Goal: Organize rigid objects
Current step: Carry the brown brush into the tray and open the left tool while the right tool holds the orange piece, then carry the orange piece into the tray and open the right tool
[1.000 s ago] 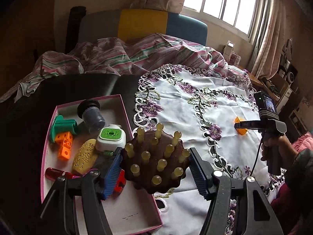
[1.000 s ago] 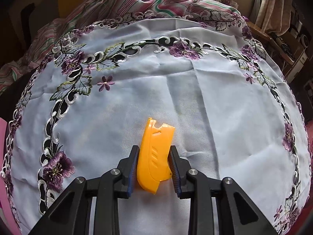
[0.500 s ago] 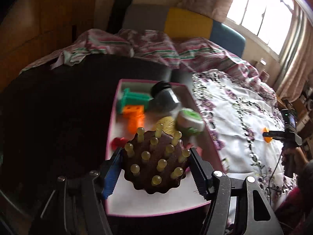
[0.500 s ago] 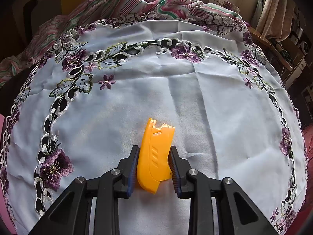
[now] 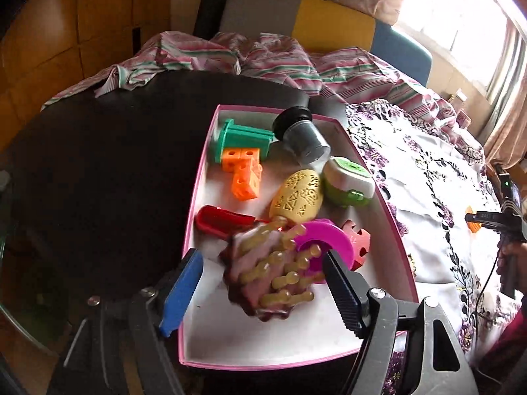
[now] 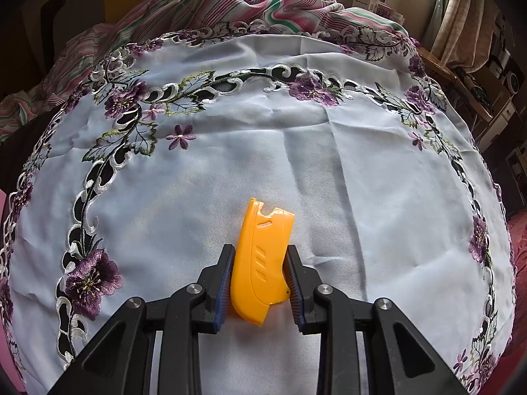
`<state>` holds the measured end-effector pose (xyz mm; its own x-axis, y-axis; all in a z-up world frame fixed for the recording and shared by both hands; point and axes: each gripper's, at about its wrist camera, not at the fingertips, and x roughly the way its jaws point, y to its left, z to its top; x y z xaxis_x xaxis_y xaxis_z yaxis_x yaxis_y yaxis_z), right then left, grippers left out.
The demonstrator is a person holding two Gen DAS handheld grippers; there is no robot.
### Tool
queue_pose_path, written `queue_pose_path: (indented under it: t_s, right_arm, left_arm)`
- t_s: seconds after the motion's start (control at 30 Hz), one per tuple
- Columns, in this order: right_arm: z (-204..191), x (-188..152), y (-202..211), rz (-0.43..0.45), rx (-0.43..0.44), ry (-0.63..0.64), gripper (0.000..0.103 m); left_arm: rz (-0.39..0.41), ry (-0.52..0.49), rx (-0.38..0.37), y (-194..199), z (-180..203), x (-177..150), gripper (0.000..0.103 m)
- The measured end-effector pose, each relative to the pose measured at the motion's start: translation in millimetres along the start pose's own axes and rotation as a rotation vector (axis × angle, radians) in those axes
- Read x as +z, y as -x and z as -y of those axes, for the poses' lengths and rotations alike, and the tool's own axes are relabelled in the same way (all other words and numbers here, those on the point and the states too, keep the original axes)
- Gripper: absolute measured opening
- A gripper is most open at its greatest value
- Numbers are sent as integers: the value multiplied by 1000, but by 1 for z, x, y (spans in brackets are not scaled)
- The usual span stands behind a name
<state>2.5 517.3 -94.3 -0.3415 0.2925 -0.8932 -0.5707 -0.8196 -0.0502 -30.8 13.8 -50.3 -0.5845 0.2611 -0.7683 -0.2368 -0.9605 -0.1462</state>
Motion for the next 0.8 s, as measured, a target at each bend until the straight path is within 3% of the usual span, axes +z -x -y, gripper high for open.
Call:
queue_pose_path:
  t_s: [0.47,0.8]
  right_arm:
    - [2,0,2,-7,1,-6,29]
    - [-5,5,27,102,25,19,29]
  left_arm:
    - [53,-5,22,17,3,4,77]
    - [65,9,105,24,-2,10,79]
